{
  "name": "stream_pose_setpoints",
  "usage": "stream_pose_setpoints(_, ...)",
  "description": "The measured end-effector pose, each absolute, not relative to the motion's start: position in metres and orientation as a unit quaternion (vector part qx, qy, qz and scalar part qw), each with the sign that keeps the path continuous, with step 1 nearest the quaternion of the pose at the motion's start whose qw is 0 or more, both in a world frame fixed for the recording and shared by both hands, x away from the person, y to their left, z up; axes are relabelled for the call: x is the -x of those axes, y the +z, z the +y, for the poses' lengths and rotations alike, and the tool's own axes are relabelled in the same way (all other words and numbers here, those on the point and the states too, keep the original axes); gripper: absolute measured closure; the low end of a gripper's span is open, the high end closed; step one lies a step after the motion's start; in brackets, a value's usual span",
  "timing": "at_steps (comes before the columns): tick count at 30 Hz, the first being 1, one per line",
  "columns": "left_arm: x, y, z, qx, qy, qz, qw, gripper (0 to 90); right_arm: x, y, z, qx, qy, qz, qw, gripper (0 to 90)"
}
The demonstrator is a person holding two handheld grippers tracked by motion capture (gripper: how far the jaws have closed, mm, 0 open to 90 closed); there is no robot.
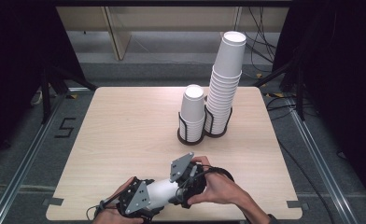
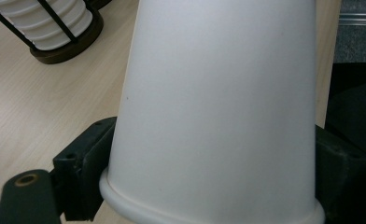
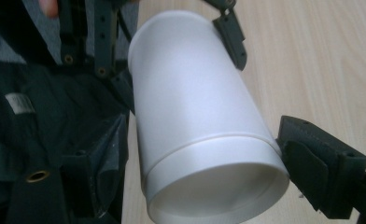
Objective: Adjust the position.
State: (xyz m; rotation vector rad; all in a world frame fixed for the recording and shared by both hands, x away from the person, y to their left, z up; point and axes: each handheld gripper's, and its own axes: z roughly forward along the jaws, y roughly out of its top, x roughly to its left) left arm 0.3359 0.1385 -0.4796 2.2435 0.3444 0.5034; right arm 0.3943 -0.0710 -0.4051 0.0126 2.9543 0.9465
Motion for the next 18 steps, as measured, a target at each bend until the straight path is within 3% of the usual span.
stream_pose_setpoints(18,-0.333,-0.48,0.134,-0.897,0.194,0.111,0.381,12.6,-0.382,-0.424,-0.057,0.032,0.215,0.976,0.027,23.4)
